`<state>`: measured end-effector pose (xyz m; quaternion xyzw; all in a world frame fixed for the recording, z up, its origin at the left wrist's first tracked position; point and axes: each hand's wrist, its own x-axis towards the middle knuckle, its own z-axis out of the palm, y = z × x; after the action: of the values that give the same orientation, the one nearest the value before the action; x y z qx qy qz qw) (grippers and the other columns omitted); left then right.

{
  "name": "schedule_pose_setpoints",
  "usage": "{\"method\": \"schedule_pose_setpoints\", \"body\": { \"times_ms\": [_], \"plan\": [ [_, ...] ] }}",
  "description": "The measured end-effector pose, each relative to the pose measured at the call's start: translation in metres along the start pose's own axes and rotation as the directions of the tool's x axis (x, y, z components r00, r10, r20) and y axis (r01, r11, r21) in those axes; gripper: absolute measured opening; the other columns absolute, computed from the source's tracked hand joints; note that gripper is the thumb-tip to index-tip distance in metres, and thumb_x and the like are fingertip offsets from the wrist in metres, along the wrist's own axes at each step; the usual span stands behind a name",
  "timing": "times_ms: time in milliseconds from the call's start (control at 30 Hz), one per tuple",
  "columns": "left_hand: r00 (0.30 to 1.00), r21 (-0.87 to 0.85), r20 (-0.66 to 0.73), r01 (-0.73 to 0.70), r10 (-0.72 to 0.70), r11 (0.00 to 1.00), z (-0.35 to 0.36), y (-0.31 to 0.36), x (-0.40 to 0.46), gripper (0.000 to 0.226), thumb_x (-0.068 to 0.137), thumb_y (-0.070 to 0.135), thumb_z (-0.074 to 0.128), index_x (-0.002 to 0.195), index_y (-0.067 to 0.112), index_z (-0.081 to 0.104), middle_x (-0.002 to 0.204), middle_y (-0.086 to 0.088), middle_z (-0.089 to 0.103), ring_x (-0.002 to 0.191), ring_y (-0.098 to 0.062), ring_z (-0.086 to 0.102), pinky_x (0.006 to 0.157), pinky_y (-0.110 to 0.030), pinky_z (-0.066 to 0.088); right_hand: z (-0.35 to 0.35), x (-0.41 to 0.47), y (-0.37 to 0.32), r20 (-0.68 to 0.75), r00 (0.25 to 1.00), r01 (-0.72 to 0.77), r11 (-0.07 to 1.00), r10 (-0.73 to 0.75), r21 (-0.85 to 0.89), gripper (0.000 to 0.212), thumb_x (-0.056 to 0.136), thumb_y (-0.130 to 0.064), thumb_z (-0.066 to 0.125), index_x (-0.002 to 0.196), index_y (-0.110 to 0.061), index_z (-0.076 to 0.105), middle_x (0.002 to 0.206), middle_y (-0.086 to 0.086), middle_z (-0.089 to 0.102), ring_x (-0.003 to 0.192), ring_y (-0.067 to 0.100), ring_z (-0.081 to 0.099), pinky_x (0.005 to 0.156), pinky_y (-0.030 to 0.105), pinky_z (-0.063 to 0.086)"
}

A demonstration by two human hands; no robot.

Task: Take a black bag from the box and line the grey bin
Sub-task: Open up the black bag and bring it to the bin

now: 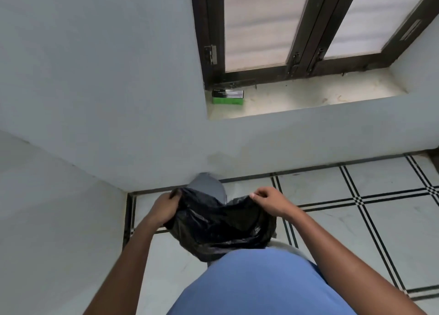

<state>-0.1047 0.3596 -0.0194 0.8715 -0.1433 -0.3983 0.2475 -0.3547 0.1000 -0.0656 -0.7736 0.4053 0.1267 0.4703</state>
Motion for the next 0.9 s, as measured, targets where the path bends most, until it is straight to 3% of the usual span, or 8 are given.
{"method": "schedule_pose_setpoints", "body": {
  "times_ms": [100, 200, 300, 467, 600, 733, 833, 900],
  "plan": [
    [0.996, -0.111, -0.085, -0.021, 0.012, 0.994, 0.000, 0.015, -0.009, 0.050, 0.115, 0.050, 0.041, 0.121, 0.015, 0.076, 0.114, -0.006, 0.072, 0.113, -0.029, 0.067, 0.097, -0.038, 0.048, 0.002, 0.001, 0.000, -0.142, 0.990, 0.022, 0.995, -0.008, 0.093, 0.039, 0.107, -0.047, 0.066, 0.091, -0.012, 0.075, 0.079, 0.000, 0.069, 0.080, 0.022, 0.066, 0.076, 0.039, 0.051],
    [0.996, -0.167, -0.085, -0.013, -0.001, 0.986, 0.011, 0.017, -0.018, 0.049, 0.113, 0.057, 0.039, 0.111, 0.022, 0.074, 0.106, -0.003, 0.074, 0.106, -0.028, 0.070, 0.096, -0.041, 0.052, 0.003, -0.002, 0.004, -0.170, 0.985, 0.017, 0.976, 0.020, 0.216, 0.034, 0.105, -0.049, 0.068, 0.094, -0.018, 0.078, 0.093, 0.003, 0.079, 0.094, 0.025, 0.076, 0.090, 0.045, 0.060],
    [0.999, -0.197, -0.036, 0.026, -0.034, 0.980, 0.040, 0.014, -0.029, 0.057, 0.111, 0.062, 0.040, 0.122, 0.019, 0.076, 0.115, -0.007, 0.078, 0.110, -0.030, 0.072, 0.103, -0.046, 0.056, 0.005, -0.012, 0.010, -0.091, 0.995, -0.025, 0.970, 0.049, 0.241, 0.029, 0.104, -0.052, 0.070, 0.110, -0.025, 0.077, 0.112, 0.002, 0.079, 0.109, 0.025, 0.075, 0.098, 0.042, 0.058],
    [0.989, -0.199, 0.086, 0.133, -0.118, 0.971, 0.124, 0.007, -0.058, 0.056, 0.108, 0.064, 0.046, 0.134, 0.022, 0.074, 0.128, -0.008, 0.078, 0.123, -0.032, 0.071, 0.109, -0.044, 0.054, 0.009, -0.040, 0.033, 0.145, 0.983, -0.114, 0.993, 0.109, 0.025, 0.064, 0.111, -0.059, 0.055, 0.160, -0.018, 0.053, 0.153, 0.005, 0.062, 0.144, 0.026, 0.058, 0.105, 0.032, 0.043],
    [0.960, -0.208, 0.226, 0.213, -0.164, 0.955, 0.190, -0.005, -0.075, 0.053, 0.104, 0.070, 0.050, 0.122, 0.029, 0.078, 0.120, -0.003, 0.080, 0.118, -0.025, 0.073, 0.111, -0.044, 0.054, 0.025, -0.054, 0.066, 0.173, 0.977, -0.148, 0.982, 0.128, 0.113, 0.065, 0.107, -0.074, 0.046, 0.122, -0.017, 0.074, 0.118, 0.001, 0.076, 0.112, 0.020, 0.069, 0.100, 0.041, 0.052],
    [0.949, -0.224, 0.289, 0.192, -0.123, 0.955, 0.219, 0.005, -0.100, 0.037, 0.102, 0.068, 0.058, 0.117, 0.038, 0.075, 0.129, 0.010, 0.074, 0.117, -0.007, 0.069, 0.111, -0.033, 0.051, 0.039, -0.057, 0.094, 0.050, 0.987, -0.160, 0.955, 0.153, 0.248, 0.075, 0.098, -0.082, 0.047, 0.081, -0.011, 0.061, 0.076, 0.007, 0.064, 0.073, 0.018, 0.058, 0.077, 0.041, 0.048],
    [0.932, -0.240, 0.359, 0.152, -0.058, 0.959, 0.221, 0.026, -0.118, 0.025, 0.105, 0.040, 0.069, 0.126, 0.028, 0.074, 0.123, 0.013, 0.078, 0.112, -0.004, 0.073, 0.106, -0.028, 0.056, 0.038, -0.054, 0.105, 0.043, 0.984, -0.179, 0.929, 0.175, 0.324, 0.086, 0.091, -0.086, 0.052, 0.086, -0.001, 0.065, 0.075, -0.001, 0.062, 0.073, 0.016, 0.059, 0.076, 0.040, 0.048],
    [0.929, -0.235, 0.369, 0.133, -0.038, 0.963, 0.220, 0.032, -0.118, 0.007, 0.105, 0.033, 0.071, 0.110, 0.037, 0.069, 0.111, 0.018, 0.075, 0.104, 0.001, 0.073, 0.102, -0.026, 0.059, 0.035, -0.051, 0.106, 0.052, 0.984, -0.178, 0.918, 0.171, 0.355, 0.084, 0.096, -0.081, 0.055, 0.092, 0.001, 0.071, 0.077, 0.000, 0.069, 0.076, 0.018, 0.066, 0.079, 0.041, 0.052]
  ]
}}
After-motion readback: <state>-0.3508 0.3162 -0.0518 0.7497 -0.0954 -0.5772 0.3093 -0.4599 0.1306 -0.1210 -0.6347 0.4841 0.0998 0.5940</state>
